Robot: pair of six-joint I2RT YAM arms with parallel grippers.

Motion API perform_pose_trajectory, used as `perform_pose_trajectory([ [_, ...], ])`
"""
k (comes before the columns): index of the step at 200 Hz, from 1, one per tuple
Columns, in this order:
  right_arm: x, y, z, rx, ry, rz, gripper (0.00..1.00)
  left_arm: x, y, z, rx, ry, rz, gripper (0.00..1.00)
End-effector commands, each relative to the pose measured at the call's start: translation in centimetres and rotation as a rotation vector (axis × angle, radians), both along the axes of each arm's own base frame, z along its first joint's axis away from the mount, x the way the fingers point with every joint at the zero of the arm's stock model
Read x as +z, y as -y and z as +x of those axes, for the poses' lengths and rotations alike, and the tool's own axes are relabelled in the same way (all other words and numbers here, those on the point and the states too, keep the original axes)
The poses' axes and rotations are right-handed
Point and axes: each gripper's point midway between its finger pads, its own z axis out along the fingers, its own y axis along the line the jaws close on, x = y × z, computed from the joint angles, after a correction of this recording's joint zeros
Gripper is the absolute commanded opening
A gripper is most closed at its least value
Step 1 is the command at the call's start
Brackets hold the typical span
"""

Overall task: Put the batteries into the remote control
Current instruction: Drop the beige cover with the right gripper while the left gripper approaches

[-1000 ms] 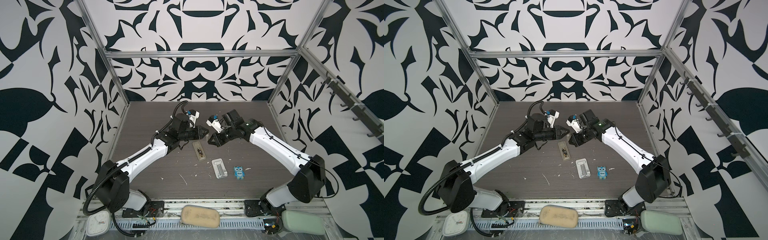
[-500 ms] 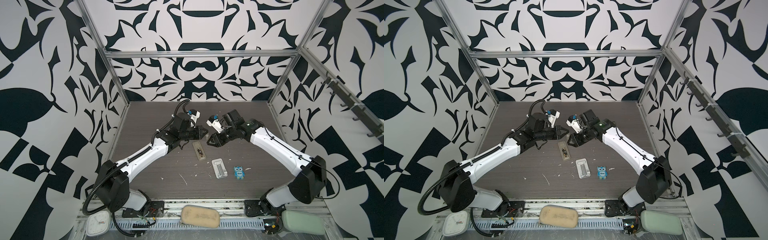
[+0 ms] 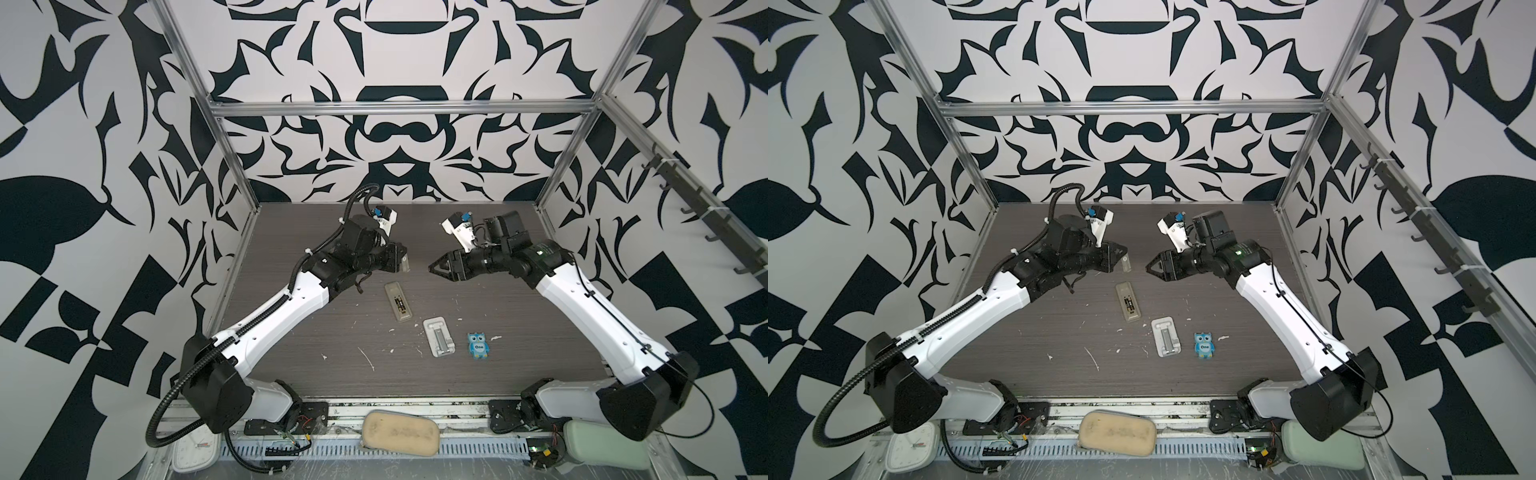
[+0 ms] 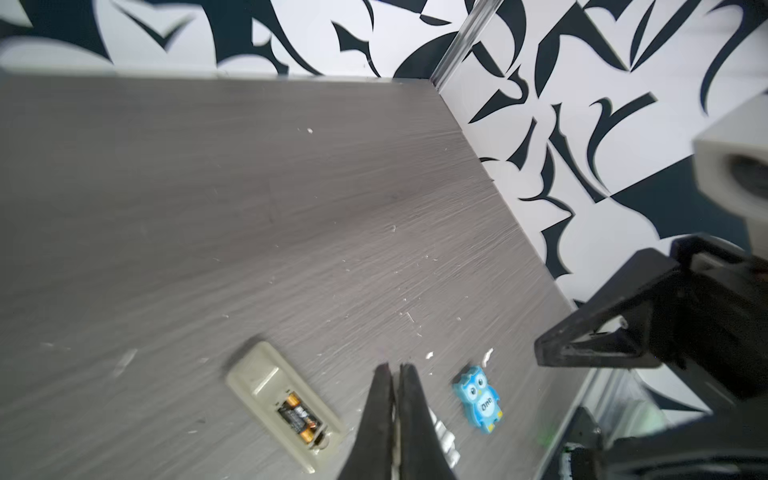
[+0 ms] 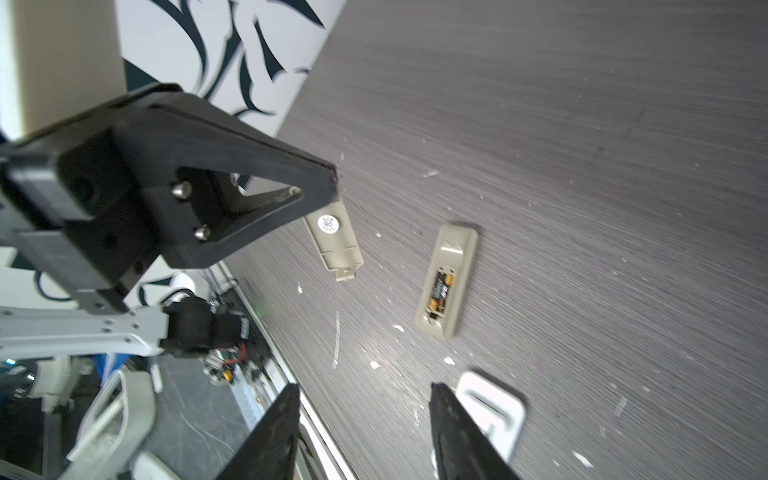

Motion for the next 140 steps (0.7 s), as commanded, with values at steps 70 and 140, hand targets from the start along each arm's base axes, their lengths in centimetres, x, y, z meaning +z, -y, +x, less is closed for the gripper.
perform_pose_trajectory([
  [70, -0.8, 1.4, 0.4, -0.072, -0.009, -0.017, 0.5, -6.5, -8.3, 5.2, 0.395, 0.233, 0.925, 0.0],
  [140, -2.2, 2.5, 0.1, -0.096, -0.032, -0.068, 0.47, -14.3, -4.7, 9.8, 0.444, 0.17, 1.07, 0.0],
])
